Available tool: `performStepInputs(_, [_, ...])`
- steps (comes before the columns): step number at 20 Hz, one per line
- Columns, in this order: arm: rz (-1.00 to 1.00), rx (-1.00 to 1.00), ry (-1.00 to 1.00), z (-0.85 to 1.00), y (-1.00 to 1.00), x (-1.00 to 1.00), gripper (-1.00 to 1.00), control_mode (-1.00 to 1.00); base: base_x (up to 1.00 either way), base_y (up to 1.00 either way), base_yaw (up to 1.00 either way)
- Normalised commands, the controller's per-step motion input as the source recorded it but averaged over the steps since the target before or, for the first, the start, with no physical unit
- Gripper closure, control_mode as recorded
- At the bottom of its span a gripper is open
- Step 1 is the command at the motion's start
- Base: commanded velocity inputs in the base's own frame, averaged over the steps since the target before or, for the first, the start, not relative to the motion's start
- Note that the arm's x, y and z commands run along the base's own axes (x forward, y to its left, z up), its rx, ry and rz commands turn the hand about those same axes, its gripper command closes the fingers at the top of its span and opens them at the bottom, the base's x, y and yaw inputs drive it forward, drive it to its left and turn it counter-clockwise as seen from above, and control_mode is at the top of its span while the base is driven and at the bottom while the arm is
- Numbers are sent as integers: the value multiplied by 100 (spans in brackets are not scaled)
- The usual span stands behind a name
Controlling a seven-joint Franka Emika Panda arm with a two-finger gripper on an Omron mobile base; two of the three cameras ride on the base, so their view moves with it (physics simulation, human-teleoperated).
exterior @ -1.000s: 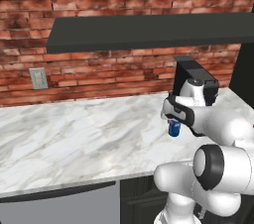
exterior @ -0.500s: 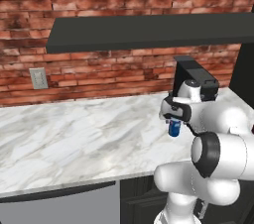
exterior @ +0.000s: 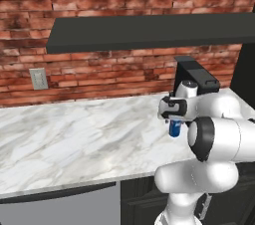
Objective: Four empty soda cans are scattered around the kitchen. Gather all the cans and cluster them next to the stove for recycling.
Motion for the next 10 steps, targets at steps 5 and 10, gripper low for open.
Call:
performStepInputs(5, [0, 0, 0, -1, -17, -1, 100, -100, 0, 0, 0])
performStepInputs(10, [0, 0, -3, 8, -1, -32, 100, -100, 0, 0, 0])
